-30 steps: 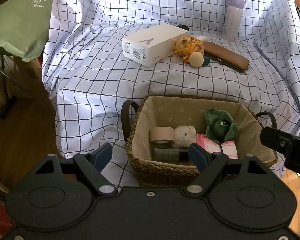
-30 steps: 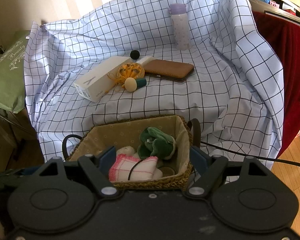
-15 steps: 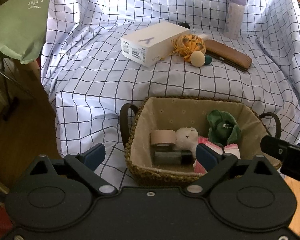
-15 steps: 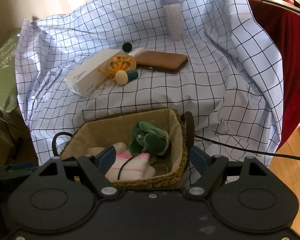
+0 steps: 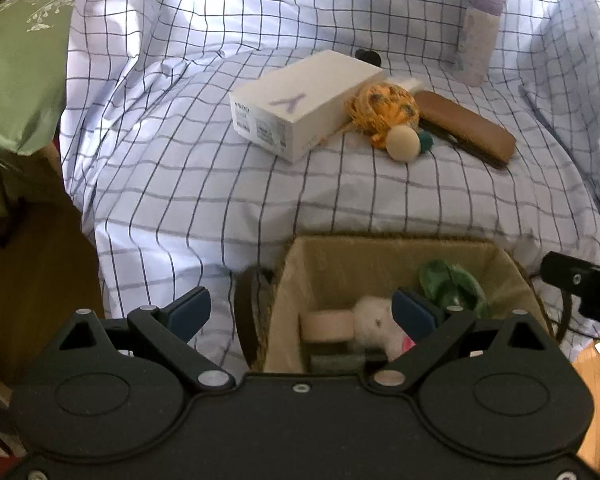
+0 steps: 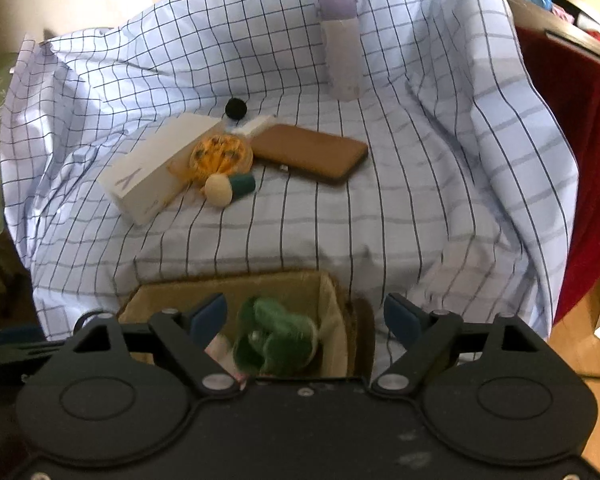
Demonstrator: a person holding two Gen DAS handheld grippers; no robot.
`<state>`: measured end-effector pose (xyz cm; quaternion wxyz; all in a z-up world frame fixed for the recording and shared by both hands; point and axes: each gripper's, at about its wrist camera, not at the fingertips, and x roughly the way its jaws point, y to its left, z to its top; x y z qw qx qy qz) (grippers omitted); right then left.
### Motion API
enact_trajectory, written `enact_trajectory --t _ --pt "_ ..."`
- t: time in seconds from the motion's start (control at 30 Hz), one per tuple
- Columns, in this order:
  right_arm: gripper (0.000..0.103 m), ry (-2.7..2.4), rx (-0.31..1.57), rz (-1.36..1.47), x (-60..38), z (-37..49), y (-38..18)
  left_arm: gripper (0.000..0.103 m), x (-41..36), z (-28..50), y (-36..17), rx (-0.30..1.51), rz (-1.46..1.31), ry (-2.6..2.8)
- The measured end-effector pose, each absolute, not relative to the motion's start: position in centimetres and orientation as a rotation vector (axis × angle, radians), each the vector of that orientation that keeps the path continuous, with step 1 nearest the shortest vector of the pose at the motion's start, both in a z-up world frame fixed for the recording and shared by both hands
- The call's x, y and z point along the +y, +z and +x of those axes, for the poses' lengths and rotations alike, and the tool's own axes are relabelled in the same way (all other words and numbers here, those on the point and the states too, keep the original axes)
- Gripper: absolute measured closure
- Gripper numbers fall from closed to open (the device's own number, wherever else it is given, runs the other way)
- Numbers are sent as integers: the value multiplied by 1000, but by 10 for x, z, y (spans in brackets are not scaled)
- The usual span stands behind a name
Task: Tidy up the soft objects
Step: 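Reach both tools toward the black rubber stopper and white wipes packet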
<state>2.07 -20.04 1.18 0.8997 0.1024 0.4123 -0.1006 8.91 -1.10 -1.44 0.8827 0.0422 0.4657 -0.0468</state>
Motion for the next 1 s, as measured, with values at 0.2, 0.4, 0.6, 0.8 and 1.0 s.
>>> enact_trajectory --t 0.2,0.4,0.6,0.8,1.0 --pt "17 -205 837 171 -209 63 19 9 -10 130 -10 969 77 -91" --pt "17 -202 814 109 -215 111 22 9 -15 176 -4 949 93 -94" --pt "17 -169 784 58 -219 167 20 9 -28 226 6 906 120 -122" --pt "17 -124 769 -8 -222 226 17 9 -46 278 10 871 163 -158" --pt "17 -71 799 -44 -227 277 6 9 -65 331 3 856 184 -205"
